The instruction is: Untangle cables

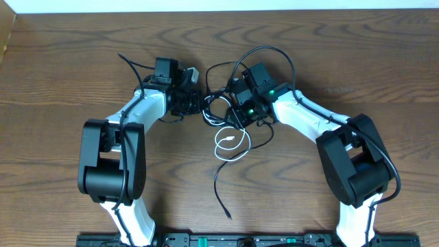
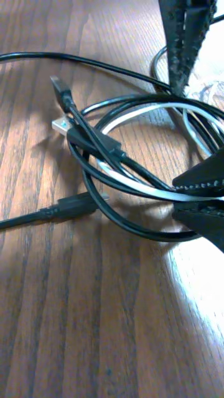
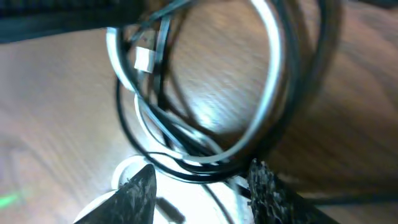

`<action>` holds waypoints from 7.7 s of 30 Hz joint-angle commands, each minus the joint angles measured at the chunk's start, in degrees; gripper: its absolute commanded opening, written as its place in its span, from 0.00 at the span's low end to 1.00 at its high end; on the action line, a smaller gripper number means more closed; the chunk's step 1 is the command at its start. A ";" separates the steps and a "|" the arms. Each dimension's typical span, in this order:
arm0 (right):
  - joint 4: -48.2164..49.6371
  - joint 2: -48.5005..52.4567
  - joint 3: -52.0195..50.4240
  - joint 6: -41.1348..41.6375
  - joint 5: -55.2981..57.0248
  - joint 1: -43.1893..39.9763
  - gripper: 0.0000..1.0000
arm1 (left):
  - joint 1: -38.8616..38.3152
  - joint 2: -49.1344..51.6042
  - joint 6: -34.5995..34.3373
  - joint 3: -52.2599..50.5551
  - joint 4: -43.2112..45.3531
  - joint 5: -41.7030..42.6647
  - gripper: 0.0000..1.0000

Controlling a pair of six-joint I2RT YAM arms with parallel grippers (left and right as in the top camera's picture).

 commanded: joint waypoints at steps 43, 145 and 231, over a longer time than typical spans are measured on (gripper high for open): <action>2.21 1.53 -0.66 -9.25 -6.56 0.72 0.28 | 0.04 -0.72 5.53 -0.68 0.63 11.76 0.07; 16.55 4.35 -0.70 15.28 -37.73 -6.95 0.01 | -1.09 4.57 -5.81 -0.85 0.92 0.04 0.37; -16.74 -1.86 -7.76 20.37 48.81 -16.83 0.01 | 13.70 -0.39 -12.81 -0.09 -7.45 -5.11 0.07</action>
